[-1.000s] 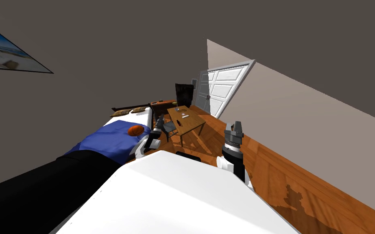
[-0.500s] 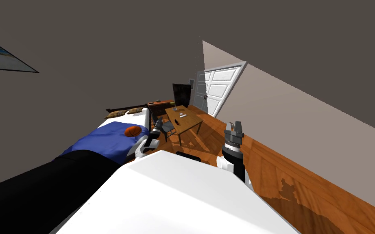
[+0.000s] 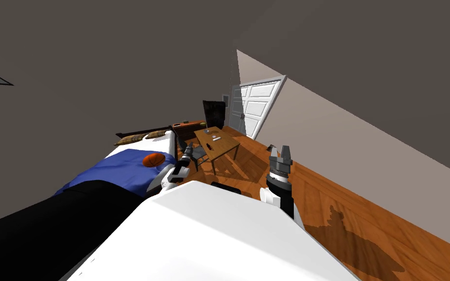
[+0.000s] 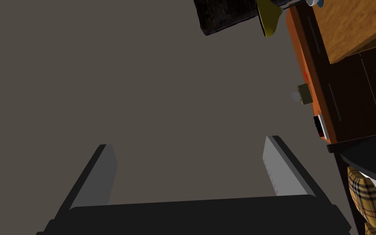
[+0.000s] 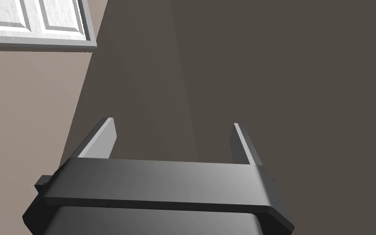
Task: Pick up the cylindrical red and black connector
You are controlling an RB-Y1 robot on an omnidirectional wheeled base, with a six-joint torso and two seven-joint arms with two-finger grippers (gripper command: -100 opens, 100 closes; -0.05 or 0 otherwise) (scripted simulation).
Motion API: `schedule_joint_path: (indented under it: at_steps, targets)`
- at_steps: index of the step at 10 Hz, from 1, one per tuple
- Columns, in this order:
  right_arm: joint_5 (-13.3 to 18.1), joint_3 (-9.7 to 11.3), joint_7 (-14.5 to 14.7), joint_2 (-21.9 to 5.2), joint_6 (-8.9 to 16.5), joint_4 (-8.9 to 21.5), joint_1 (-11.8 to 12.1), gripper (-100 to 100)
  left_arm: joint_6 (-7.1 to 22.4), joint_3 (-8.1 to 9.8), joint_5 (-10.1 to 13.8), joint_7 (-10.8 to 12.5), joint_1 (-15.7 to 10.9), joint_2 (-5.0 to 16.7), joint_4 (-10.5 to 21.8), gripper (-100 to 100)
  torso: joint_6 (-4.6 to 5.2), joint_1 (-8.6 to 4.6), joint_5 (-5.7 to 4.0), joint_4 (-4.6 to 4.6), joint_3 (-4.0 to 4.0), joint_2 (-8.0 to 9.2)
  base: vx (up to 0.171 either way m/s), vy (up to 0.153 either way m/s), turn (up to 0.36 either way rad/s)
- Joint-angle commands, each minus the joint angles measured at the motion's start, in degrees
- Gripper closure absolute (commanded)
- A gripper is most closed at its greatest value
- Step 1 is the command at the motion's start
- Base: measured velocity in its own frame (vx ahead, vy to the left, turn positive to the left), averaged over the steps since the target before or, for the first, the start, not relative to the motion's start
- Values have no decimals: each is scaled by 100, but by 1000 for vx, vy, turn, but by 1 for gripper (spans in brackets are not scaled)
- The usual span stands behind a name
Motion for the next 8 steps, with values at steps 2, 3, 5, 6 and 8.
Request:
schedule_joint_path:
  at_steps: [2,3,5,6,8]
  targets:
    - [0,0,0,0,0,0,1,0,218,156,29,9,-184,42,427,-100,-3,3,1,-1,-1,-2,-10,-38,-103]
    - [0,0,0,0,0,0,0,0,218,156,29,9,-184,42,576,-100,0,2,0,-1,-4,-7,-2,-34,-73]
    - [0,0,0,0,0,0,0,0,373,252,45,21,-297,85,900,-100,0,3,1,-2,-5,-9,0,-33,-109]
    - [0,-1,0,0,0,0,1,0,538,337,55,31,-414,130,1081,-100,-3,7,1,-2,-6,-10,14,-28,-112]
    - [0,-1,0,0,0,0,1,0,713,413,58,39,-534,176,1440,-100,-3,9,1,-3,-8,-15,20,-24,-102]
